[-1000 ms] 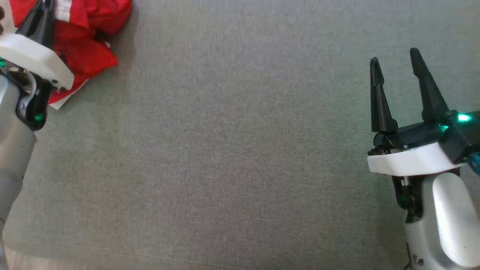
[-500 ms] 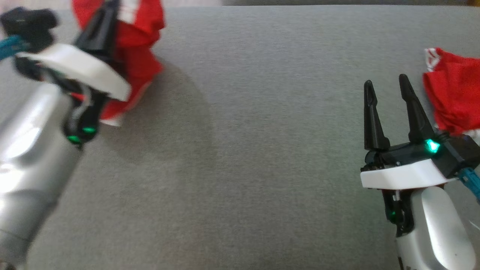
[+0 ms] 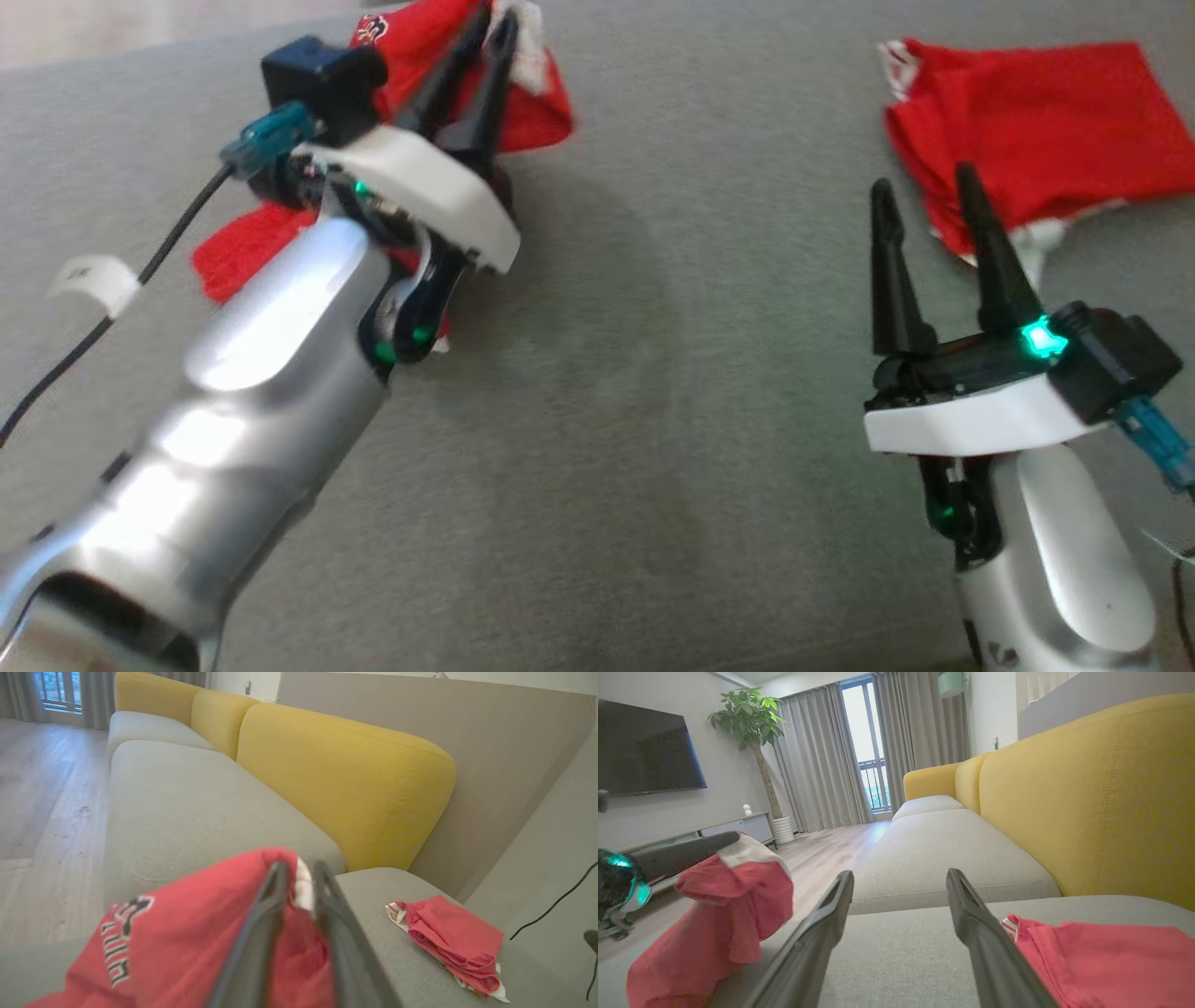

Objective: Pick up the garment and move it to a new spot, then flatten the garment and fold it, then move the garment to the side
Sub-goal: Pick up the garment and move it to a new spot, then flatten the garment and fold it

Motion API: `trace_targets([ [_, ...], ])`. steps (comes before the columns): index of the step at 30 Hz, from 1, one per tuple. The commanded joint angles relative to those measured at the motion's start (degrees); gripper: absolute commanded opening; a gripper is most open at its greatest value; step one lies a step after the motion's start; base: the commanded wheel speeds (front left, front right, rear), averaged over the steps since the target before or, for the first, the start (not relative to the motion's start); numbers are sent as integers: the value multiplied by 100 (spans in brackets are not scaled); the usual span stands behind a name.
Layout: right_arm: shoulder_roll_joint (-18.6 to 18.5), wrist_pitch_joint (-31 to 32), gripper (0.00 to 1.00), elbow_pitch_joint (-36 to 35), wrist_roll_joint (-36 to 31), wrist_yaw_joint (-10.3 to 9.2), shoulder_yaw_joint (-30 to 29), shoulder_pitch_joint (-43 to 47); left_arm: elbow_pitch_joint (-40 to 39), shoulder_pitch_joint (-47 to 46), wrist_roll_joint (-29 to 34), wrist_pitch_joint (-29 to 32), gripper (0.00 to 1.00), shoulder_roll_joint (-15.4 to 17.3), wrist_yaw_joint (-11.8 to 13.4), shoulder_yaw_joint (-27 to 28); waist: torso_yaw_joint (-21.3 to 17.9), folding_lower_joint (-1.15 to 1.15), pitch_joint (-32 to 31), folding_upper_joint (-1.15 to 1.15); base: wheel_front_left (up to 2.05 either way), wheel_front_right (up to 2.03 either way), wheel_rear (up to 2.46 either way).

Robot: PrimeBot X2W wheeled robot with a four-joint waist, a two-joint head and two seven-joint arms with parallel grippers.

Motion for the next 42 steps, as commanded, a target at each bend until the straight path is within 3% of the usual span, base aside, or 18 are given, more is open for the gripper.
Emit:
trace_targets([
  [1, 41, -57, 100, -130, 57, -4, 169, -144, 13, -482, 105, -130, 100, 35, 10, 168, -315, 0, 165, 0, 0, 0, 0],
  [5, 41, -74, 100, -78, 96, -4, 109, -73, 363, -591, 135, -439, 100, -204, -89, 188, -362, 0, 158, 0, 0, 0, 0],
  [10, 41, -77, 100, -118, 42, -4, -3, -19, 642, -525, 211, -811, 100, -166, -187, 229, -156, 0, 43, 0, 0, 0, 0],
  [17, 41, -79, 100, -47, -154, -4, -150, 256, 581, 366, 485, -1218, 100, 281, -234, 583, 698, 0, -495, 0, 0, 0, 0],
  [24, 41, -79, 100, 89, -165, -4, -244, 633, -498, 2029, 1045, -1229, 100, 624, -122, 1262, 1353, 0, -914, 0, 0, 0, 0],
  [31, 41, -79, 100, 206, -124, -4, -260, 856, -1196, 3488, 1336, -1230, 100, 291, 0, 1886, 1625, 0, -1096, 0, 0, 0, 0],
  [38, 41, -77, 100, 284, -183, -4, -146, 845, -1249, 3846, 1668, -1231, 100, -18, -149, 2215, 1691, 0, -1134, 0, 0, 0, 0],
  [42, 41, 245, 100, 398, -445, -4, 338, 720, -1202, 3891, 1784, -1231, 100, -147, -255, 2357, 1776, 0, -1063, 0, 0, 0, 0],
])
